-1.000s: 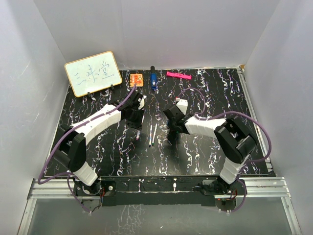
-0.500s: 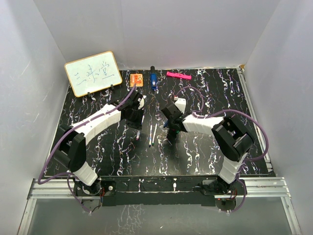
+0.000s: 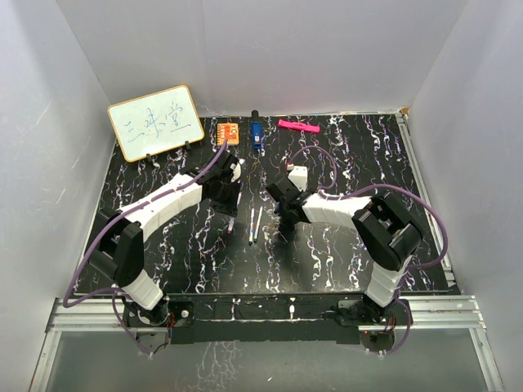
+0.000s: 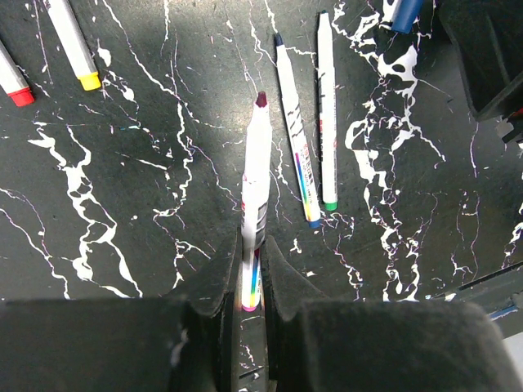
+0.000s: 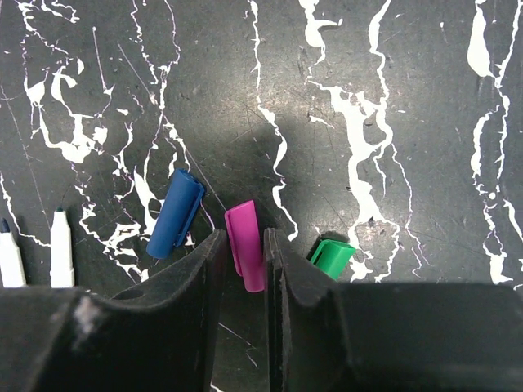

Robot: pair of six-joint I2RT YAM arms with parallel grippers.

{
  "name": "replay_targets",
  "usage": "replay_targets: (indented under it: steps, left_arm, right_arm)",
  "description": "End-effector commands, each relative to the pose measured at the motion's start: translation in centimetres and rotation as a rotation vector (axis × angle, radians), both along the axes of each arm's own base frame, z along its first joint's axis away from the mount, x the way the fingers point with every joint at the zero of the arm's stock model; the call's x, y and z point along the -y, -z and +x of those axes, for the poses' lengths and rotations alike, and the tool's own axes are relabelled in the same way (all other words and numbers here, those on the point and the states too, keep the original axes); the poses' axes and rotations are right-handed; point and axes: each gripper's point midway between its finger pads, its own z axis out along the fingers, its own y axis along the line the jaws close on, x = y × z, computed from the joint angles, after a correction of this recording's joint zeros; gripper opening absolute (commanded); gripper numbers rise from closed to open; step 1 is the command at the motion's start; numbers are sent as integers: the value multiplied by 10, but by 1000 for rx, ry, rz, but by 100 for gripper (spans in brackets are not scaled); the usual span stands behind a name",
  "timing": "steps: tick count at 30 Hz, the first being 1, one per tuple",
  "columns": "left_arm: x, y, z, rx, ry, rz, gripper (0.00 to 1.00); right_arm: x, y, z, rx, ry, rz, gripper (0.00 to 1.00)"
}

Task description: Insert the pens into the pen caps

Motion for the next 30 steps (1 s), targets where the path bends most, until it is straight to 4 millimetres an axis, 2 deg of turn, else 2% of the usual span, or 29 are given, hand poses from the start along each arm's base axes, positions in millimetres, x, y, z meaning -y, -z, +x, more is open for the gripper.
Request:
replay_targets:
  steps: [1,6,10,13,18,24,27,30]
  left_arm:
    - [3,-17,3,35,8,-43,0]
    - [3,-13,2,26,10,-39,0]
    - [1,-11,1,21,8,-39,0]
    - [2,-9,-1,16,14,-45,0]
    - [7,-10,0,24,21,-71,0]
    - [16,-9,-1,48,14,-142,0]
    - [26,-14,-2,87,15,-215,0]
    - [40,-20,-5,142,39,-277,0]
  right_arm:
    - [28,54,-55,-239,-38,-144,20]
    - [32,67,-61,-278,-40,-169,0]
    - [32,68,-61,-282,-45,-173,0]
    - [31,53,-50,-229,-39,-174,0]
    - [29,3,-17,-64,8,-157,0]
    - [28,-81,24,201,68,-13,0]
    - [27,-120,36,338,51,92,0]
    - [23,-156,37,489,0,205,0]
